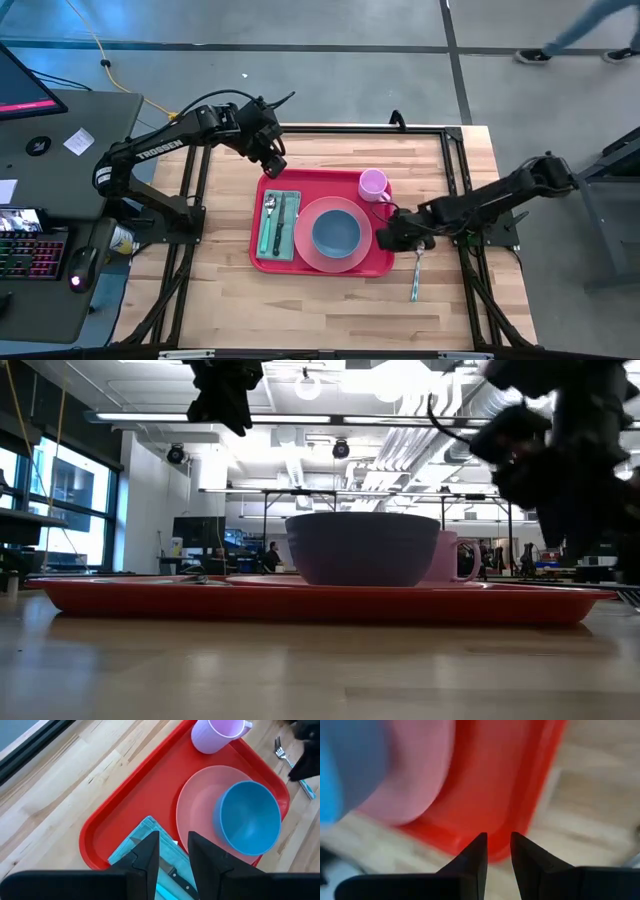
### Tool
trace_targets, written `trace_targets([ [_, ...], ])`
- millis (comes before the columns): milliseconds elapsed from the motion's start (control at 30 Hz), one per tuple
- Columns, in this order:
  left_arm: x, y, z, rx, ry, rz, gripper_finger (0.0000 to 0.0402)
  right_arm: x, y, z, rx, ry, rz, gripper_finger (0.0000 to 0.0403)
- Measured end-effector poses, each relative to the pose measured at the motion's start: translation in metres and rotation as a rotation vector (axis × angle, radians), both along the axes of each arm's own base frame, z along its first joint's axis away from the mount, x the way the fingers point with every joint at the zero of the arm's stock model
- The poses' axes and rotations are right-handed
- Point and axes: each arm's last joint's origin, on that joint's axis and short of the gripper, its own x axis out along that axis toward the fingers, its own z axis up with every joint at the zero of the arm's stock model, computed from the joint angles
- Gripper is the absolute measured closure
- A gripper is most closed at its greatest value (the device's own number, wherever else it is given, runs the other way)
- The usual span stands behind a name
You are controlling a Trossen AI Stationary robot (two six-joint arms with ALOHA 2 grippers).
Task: Set up tray
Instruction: Adjust the red tray
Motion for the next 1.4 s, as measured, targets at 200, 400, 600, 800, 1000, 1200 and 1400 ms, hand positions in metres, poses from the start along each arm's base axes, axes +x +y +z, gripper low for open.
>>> trace_targets([
  [200,0.0,-0.001,0.0,-0.026,-0.01,-0.018,0.0266,-0.006,0.001,-0.031,-0.034,0.067,-0.081,0.0336],
  [400,-0.002,-0.003,-0.002,-0.059,0.015,-0.03,0.0266,-0.003,0.0,-0.037,-0.086,0.07,-0.081,0.0336],
  [600,-0.004,-0.003,-0.003,-0.068,0.03,-0.027,0.0266,-0.003,-0.001,-0.038,-0.132,0.068,-0.101,0.034],
  [800,-0.004,-0.003,-0.003,-0.071,0.029,-0.024,0.0266,-0.005,-0.002,-0.038,-0.132,0.082,-0.112,0.0376],
  [1000,-0.004,-0.003,-0.003,-0.071,0.029,-0.024,0.0266,-0.006,-0.004,-0.038,-0.14,0.099,-0.121,0.0383],
  [1200,-0.004,-0.003,-0.003,-0.071,0.029,-0.024,0.0266,-0.007,-0.011,-0.039,-0.14,0.127,-0.147,0.0365],
  [1400,-0.004,-0.003,-0.003,-0.072,0.029,-0.024,0.0266,-0.006,-0.017,-0.039,-0.144,0.128,-0.168,0.038],
])
